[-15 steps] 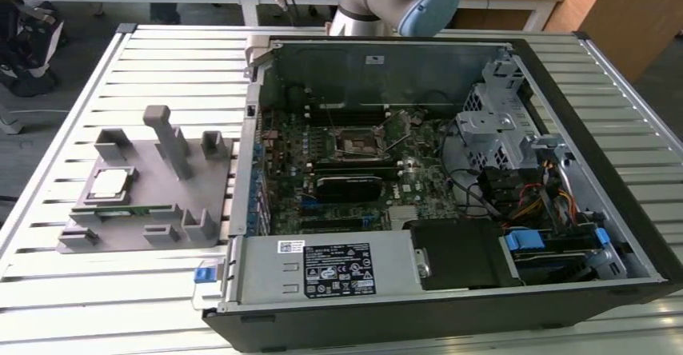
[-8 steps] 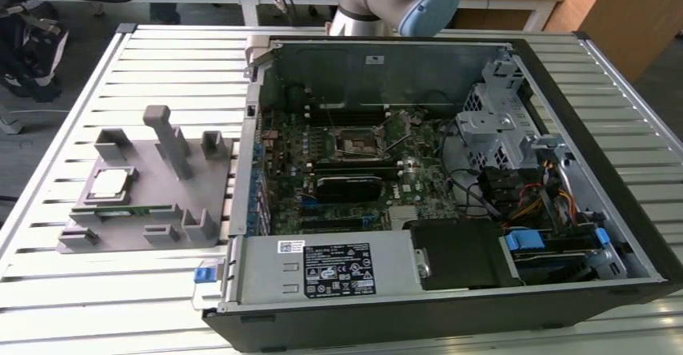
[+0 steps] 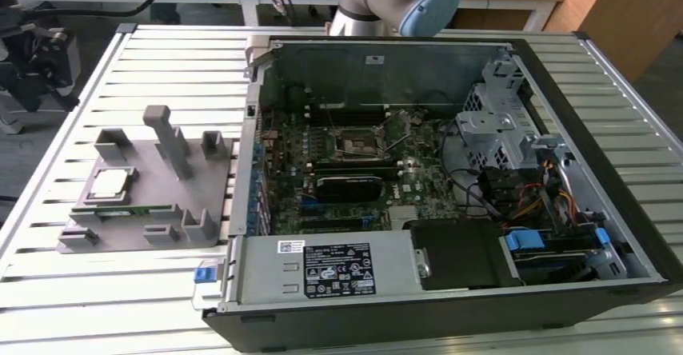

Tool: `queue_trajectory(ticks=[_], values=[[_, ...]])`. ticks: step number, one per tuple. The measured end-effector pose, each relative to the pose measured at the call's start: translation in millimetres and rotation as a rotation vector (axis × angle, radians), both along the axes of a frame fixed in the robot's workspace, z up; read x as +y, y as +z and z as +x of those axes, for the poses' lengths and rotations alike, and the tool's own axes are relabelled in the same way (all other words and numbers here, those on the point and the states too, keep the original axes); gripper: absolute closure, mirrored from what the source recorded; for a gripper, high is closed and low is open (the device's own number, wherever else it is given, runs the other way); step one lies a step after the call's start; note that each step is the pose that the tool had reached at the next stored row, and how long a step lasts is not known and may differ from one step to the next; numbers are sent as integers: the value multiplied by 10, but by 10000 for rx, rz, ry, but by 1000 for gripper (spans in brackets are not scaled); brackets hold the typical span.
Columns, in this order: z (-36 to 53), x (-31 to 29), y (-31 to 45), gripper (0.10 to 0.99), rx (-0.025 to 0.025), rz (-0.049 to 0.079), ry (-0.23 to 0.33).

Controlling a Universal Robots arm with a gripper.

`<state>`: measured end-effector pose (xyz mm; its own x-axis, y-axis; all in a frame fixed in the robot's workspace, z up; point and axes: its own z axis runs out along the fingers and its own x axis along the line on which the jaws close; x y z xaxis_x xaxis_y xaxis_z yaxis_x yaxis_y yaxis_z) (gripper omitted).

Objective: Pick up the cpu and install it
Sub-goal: 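Pick up the cpu and move it towards the insertion slot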

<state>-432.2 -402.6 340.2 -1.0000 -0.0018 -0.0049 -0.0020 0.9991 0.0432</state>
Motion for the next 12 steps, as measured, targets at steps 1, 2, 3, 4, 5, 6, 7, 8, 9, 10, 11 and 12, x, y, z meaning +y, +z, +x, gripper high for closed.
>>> queue_trajectory(ticks=[1, 2, 3, 4, 5, 6, 7, 8, 9, 10, 11, 12], values=[[0, -1, -18, 620, -1, 1, 12], [1, -2, -38, 561, -1, 1, 25], [2, -2, -55, 502, 1, 0, 37], [3, -1, -74, 443, 0, 1, 46], [3, -1, -92, 443, 0, 1, 58], [4, -1, -112, 380, 0, 1, 71], [5, -2, -129, 380, 0, 1, 85], [5, -1, -148, 380, 0, 1, 102], [5, -2, -166, 380, 1, 1, 126], [6, -2, -184, 380, 0, 1, 161], [6, -2, -202, 380, 1, 1, 221], [6, -3, -220, 380, 1, 1, 307]])
